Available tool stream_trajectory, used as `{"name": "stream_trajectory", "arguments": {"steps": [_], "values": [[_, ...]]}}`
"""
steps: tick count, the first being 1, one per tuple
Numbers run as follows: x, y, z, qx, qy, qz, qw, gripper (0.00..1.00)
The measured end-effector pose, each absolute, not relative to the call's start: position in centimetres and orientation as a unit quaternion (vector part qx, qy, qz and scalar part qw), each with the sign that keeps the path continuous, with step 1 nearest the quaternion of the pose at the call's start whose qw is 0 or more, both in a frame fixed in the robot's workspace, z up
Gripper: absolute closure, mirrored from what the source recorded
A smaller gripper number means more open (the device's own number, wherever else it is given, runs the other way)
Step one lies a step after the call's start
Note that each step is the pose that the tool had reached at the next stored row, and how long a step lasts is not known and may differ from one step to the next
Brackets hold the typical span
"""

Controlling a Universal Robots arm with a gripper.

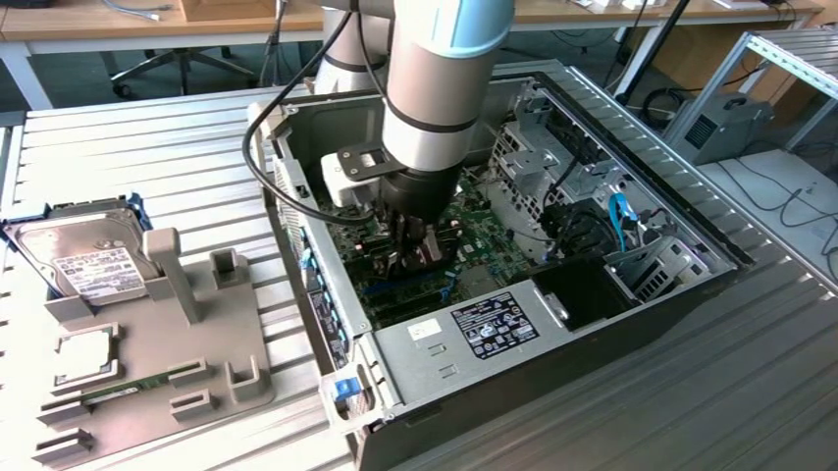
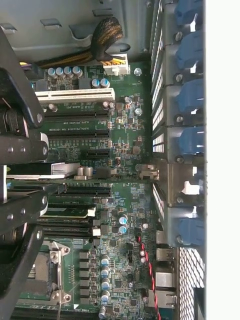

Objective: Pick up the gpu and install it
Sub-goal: 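Insert the gpu into the slot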

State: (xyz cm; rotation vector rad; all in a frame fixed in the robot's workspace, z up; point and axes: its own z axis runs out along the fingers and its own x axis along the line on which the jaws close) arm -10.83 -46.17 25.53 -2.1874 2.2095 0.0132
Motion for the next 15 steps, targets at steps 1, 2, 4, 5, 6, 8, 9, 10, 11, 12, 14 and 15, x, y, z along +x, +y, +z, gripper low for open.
{"name": "stream_trajectory", "arguments": {"steps": [1, 2, 4, 5, 6, 8, 9, 10, 11, 12, 14, 15], "values": [[-10.84, -46.18, 25.46, -0.703, 0.711, 0.004, 0.016, 0.74], [-10.84, -46.18, 25.39, -0.703, 0.711, 0.004, 0.016, 0.74], [-10.83, -46.17, 25.37, -0.703, 0.711, 0.004, 0.016, 0.74], [-10.83, -46.17, 25.37, -0.703, 0.711, 0.004, 0.016, 0.74], [-10.83, -46.17, 25.36, -0.703, 0.711, 0.004, 0.016, 0.74], [-10.83, -46.17, 25.36, -0.703, 0.711, 0.004, 0.016, 0.74], [-10.83, -46.17, 25.35, -0.703, 0.711, 0.004, 0.016, 0.73], [-10.83, -46.17, 25.35, -0.703, 0.711, 0.004, 0.016, 0.67], [-10.83, -46.17, 25.35, -0.703, 0.711, 0.004, 0.016, 0.67], [-10.83, -46.17, 25.36, -0.703, 0.711, 0.004, 0.016, 0.67], [-10.83, -46.17, 25.52, -0.703, 0.711, 0.004, 0.016, 0.67], [-10.83, -46.16, 25.83, -0.703, 0.711, 0.004, 0.016, 0.67]]}}
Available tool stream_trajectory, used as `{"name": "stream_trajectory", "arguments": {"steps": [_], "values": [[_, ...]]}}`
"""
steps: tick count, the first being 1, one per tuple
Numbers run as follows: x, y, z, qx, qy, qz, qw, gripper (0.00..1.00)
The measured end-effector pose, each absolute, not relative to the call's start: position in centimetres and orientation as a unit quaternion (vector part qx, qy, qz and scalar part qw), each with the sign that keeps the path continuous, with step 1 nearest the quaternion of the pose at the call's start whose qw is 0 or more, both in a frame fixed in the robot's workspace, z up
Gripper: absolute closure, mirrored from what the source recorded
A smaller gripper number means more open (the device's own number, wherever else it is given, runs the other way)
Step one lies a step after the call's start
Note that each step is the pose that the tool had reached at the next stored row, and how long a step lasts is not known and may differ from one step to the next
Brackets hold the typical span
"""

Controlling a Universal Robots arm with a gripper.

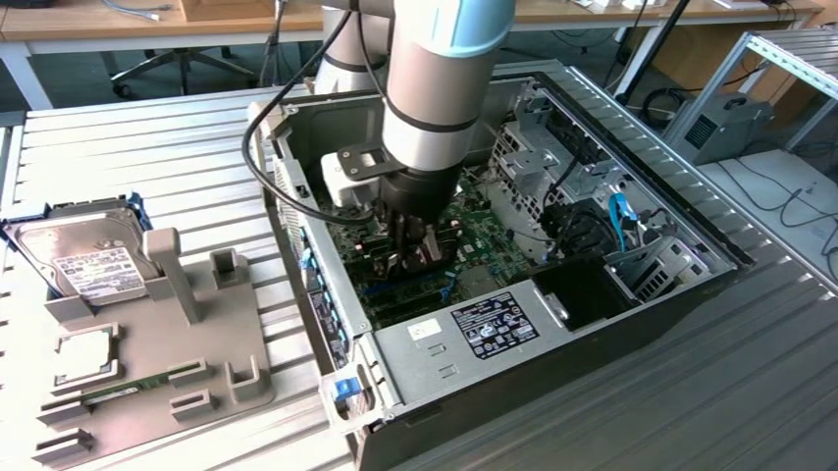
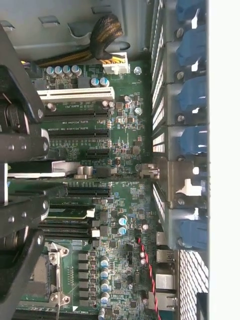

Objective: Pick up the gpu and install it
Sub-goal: 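Insert the gpu into the slot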

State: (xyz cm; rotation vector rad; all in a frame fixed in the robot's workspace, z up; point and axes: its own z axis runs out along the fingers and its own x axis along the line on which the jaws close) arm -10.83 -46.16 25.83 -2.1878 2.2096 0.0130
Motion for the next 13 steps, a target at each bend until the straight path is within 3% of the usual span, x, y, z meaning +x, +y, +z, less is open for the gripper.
{"name": "stream_trajectory", "arguments": {"steps": [7, 12, 13], "values": [[-10.8, -45.8, 29.0, -0.703, 0.711, 0.003, 0.015, 0.67], [-10.1, -45.7, 29.3, -0.703, 0.711, 0.007, 0.011, 0.68], [-9.7, -45.7, 29.3, -0.703, 0.711, 0.01, 0.009, 0.75]]}}
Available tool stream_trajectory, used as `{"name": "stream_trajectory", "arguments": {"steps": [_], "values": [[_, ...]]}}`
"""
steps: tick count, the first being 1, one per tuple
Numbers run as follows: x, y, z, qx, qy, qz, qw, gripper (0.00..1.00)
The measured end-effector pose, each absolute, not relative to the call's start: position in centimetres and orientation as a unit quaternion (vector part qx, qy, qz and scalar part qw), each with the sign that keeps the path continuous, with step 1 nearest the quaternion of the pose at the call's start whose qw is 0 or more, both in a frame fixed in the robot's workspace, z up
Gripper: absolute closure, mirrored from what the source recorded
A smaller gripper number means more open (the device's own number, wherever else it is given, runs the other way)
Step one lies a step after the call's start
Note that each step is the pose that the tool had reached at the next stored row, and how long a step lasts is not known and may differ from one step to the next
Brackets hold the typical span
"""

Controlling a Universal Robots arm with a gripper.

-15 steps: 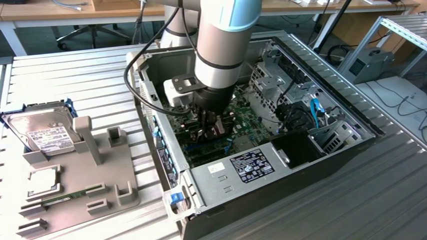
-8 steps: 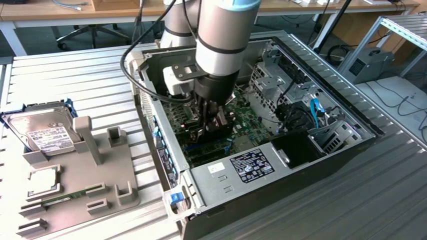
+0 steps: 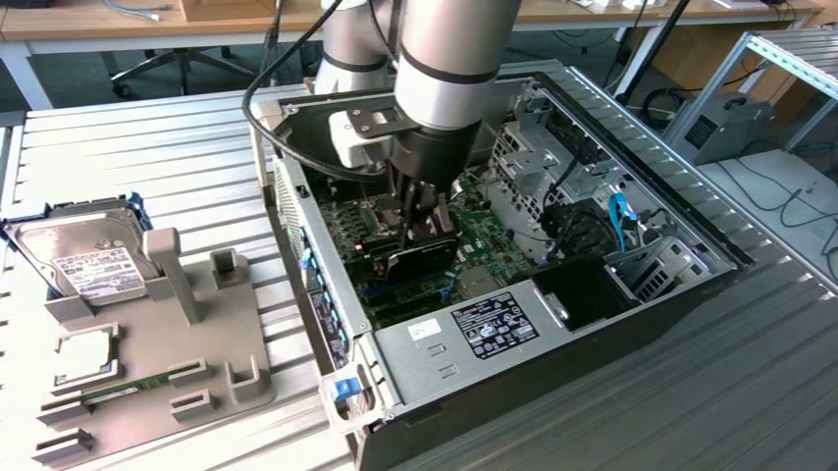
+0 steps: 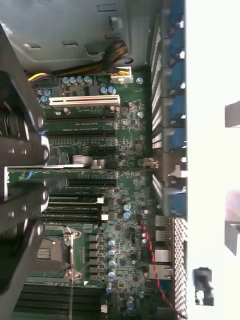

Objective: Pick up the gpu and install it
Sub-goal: 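Insert the gpu into the slot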

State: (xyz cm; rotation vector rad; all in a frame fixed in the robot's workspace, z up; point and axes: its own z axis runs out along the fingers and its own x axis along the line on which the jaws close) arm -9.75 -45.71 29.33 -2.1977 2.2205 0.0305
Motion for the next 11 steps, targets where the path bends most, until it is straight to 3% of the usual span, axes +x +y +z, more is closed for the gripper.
{"name": "stream_trajectory", "arguments": {"steps": [3, 11], "values": [[-8.2, -45.7, 29.3, -0.703, 0.711, 0.019, 0.0, 0.89], [-7.5, -45.7, 29.3, -0.703, 0.711, 0.023, -0.005, 0.89]]}}
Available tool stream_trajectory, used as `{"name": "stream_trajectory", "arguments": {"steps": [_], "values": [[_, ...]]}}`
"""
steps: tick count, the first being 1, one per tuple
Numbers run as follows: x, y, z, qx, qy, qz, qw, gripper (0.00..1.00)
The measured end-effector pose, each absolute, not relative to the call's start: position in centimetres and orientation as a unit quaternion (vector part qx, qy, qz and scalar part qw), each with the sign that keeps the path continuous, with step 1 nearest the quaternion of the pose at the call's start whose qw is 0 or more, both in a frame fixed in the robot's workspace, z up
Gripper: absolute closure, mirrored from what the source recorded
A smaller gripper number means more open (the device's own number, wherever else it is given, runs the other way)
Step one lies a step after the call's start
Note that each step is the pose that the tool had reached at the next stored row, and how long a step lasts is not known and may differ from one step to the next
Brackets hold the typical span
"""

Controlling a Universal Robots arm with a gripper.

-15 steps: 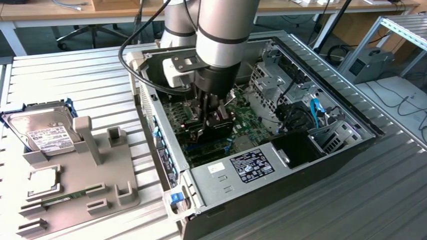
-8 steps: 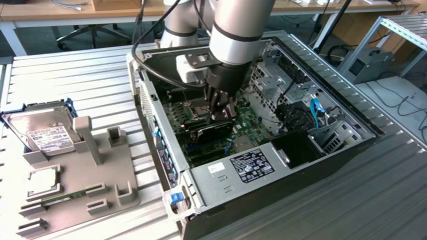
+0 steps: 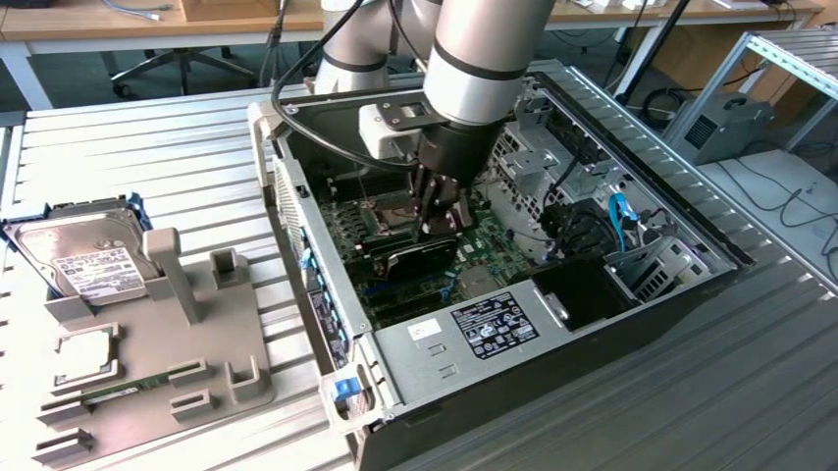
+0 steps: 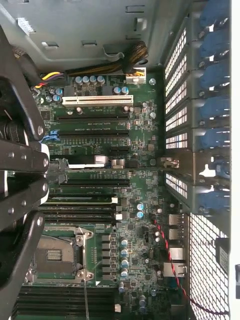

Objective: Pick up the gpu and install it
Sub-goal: 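Insert the gpu into the slot, then press down on the gpu until it lock into place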

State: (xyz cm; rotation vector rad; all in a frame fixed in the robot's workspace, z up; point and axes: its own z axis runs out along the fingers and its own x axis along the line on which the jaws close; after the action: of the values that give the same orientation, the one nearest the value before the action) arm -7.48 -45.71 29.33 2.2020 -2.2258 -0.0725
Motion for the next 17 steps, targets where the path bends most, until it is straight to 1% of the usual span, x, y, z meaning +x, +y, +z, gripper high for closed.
{"name": "stream_trajectory", "arguments": {"steps": [5, 12, 17], "values": [[-7.5, -45.7, 29.3, 0.703, -0.711, -0.023, 0.005, 0.89], [-10.5, -45.7, 28.6, 0.703, -0.711, -0.023, 0.005, 0.89], [-10.9, -45.7, 27.8, 0.703, -0.711, -0.023, 0.005, 0.89]]}}
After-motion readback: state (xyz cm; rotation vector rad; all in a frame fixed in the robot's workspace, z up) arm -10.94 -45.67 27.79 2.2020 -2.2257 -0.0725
